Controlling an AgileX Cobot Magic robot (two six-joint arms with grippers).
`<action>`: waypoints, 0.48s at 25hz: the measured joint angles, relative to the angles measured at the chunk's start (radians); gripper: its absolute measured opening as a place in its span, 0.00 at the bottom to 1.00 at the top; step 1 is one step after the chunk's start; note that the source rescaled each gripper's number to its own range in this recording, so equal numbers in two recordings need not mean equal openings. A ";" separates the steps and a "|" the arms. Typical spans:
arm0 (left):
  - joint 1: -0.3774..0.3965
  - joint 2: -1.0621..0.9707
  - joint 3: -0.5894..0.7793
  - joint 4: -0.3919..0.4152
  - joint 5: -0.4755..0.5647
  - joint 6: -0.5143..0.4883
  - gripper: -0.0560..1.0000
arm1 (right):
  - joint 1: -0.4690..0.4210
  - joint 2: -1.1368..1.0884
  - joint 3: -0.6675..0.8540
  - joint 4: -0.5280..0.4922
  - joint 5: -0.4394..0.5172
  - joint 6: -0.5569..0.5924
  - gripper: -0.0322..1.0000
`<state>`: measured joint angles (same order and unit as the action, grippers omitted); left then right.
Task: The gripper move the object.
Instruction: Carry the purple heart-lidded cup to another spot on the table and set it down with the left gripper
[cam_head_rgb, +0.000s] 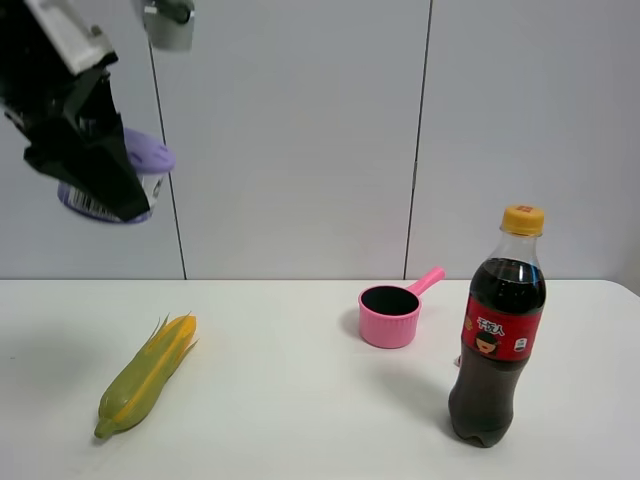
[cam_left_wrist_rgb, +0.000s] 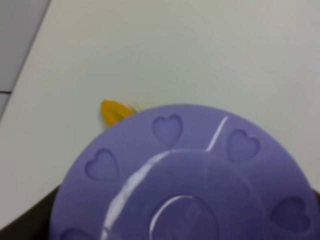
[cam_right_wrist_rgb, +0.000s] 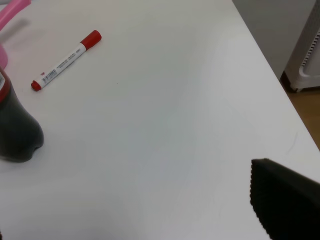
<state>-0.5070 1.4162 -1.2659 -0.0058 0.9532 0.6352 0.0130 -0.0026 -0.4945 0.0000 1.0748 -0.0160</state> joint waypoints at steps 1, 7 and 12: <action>0.000 -0.018 0.065 -0.012 -0.059 0.015 0.06 | 0.000 0.000 0.000 0.000 0.000 0.000 1.00; 0.000 -0.067 0.405 -0.115 -0.452 0.206 0.06 | 0.000 0.000 0.000 0.000 0.000 0.000 1.00; 0.000 -0.068 0.596 -0.181 -0.691 0.476 0.06 | 0.000 0.000 0.000 0.000 0.000 0.000 1.00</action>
<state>-0.5070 1.3482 -0.6703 -0.1871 0.2618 1.1116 0.0130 -0.0026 -0.4945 0.0000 1.0748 -0.0160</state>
